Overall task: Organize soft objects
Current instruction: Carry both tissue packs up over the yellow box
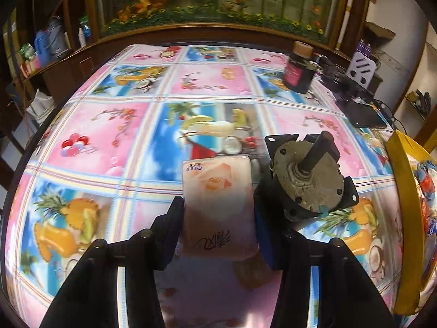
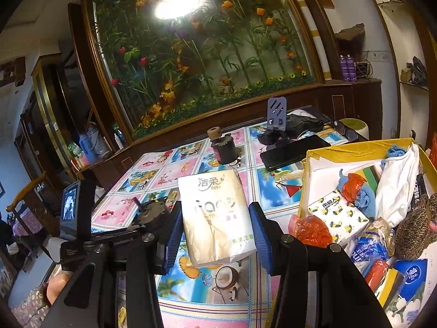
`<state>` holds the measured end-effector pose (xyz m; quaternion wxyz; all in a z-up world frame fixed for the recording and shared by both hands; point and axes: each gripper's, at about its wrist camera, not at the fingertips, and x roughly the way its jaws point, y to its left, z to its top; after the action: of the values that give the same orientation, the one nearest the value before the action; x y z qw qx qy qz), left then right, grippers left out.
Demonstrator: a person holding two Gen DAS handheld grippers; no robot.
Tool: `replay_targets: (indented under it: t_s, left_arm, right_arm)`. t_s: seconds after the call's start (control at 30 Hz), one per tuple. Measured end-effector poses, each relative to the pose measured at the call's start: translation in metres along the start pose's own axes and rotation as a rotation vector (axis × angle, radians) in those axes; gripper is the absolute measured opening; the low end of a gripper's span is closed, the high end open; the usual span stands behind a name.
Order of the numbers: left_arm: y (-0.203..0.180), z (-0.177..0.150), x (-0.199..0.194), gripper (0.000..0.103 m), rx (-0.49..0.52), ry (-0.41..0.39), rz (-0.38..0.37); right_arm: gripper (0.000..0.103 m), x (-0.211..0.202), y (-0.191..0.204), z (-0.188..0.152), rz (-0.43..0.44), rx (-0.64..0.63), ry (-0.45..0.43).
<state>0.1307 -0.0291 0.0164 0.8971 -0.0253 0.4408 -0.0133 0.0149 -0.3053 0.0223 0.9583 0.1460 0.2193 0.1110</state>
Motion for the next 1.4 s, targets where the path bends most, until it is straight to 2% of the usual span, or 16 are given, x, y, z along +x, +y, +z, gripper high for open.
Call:
replay_targets:
  t_s: [0.2, 0.43, 0.53, 0.93, 1.23, 1.4]
  left_arm:
    - [0.002, -0.007, -0.026, 0.049, -0.012, -0.055, -0.037]
    - [-0.014, -0.017, -0.075, 0.049, 0.020, -0.228, -0.006]
    - [-0.027, -0.022, -0.092, 0.049, 0.014, -0.267, -0.048]
    - [-0.106, -0.040, -0.096, 0.049, 0.128, -0.233, -0.204]
    - [-0.184, -0.067, -0.104, 0.049, 0.257, -0.204, -0.332]
    - [-0.218, -0.077, -0.102, 0.049, 0.317, -0.180, -0.381]
  right_arm:
    - [0.051, 0.003, -0.004, 0.000, -0.005, 0.011, 0.008]
    - [0.051, 0.004, -0.004, 0.000, -0.008, 0.013, 0.007]
    - [0.051, 0.004, -0.006, 0.000, -0.015, 0.015, 0.002]
    - [0.051, -0.013, -0.038, 0.006, -0.077, 0.094, -0.057]
    - [0.051, -0.061, -0.092, 0.006, -0.184, 0.187, -0.133]
    - [0.051, -0.096, -0.117, -0.003, -0.240, 0.201, -0.106]
